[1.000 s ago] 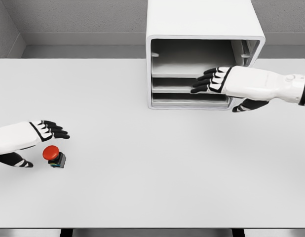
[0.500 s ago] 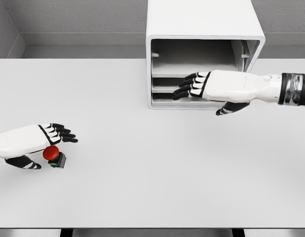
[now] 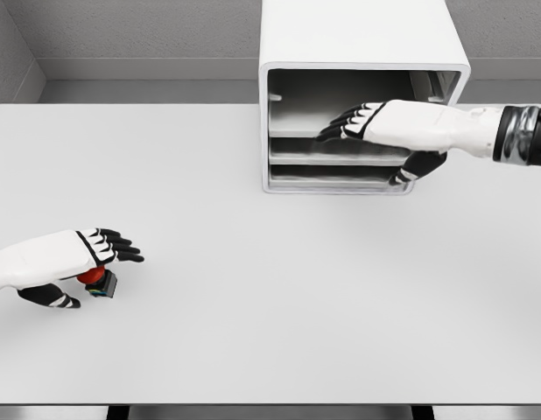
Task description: Slide open multi-storey tabletop storage cabinets and put open load switch and slide close multi-storey tabletop storage cabinets
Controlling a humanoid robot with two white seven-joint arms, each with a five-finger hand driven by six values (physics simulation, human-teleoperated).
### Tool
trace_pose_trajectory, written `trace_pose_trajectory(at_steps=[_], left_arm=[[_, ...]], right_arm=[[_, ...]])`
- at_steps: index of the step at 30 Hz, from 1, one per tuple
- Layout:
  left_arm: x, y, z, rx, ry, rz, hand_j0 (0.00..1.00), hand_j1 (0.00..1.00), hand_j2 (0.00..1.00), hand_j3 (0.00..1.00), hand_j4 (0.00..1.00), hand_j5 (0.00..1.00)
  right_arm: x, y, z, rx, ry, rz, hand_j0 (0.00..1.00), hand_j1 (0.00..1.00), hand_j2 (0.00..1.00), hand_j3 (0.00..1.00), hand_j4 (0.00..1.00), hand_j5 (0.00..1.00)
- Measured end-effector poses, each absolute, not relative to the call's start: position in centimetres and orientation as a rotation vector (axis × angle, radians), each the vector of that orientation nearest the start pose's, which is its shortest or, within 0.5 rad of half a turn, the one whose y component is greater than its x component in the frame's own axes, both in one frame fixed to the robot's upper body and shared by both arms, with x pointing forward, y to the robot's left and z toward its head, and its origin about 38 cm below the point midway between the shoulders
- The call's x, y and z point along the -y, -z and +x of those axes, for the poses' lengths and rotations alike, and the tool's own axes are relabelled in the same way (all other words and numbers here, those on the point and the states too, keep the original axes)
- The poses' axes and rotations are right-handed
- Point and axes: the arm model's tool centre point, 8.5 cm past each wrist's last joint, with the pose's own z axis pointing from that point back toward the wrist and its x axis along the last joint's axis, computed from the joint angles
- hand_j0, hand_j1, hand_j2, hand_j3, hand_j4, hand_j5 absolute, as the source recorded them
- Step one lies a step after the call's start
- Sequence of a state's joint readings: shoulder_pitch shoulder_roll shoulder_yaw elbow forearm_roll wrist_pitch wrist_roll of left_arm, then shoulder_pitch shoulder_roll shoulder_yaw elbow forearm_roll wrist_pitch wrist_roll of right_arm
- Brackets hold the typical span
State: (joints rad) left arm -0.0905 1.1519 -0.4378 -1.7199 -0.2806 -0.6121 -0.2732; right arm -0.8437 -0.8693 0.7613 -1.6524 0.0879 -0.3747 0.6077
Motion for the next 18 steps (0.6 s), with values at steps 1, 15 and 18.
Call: trace_pose_trajectory(at_steps=[1,15,18], left_arm=[[-36.3,-17.2,31.2,1.393,1.984,0.223,0.95,0.95,0.95,0.95,0.95,0.95],[-37.0,-16.5,31.5,1.361,1.979,0.235,0.63,0.63,0.63,0.63,0.63,0.63],[-37.2,-16.3,31.5,1.349,1.985,0.242,0.51,0.51,0.51,0.51,0.51,0.51]], right_arm=[[24.7,-29.5,42.8,1.528,-2.025,-0.257,1.00,1.00,1.00,1.00,1.00,1.00],[24.9,-27.7,45.1,1.464,-1.920,-0.257,1.00,1.00,1.00,1.00,1.00,1.00],[25.4,-27.8,45.6,1.448,-1.922,-0.289,1.00,1.00,1.00,1.00,1.00,1.00]])
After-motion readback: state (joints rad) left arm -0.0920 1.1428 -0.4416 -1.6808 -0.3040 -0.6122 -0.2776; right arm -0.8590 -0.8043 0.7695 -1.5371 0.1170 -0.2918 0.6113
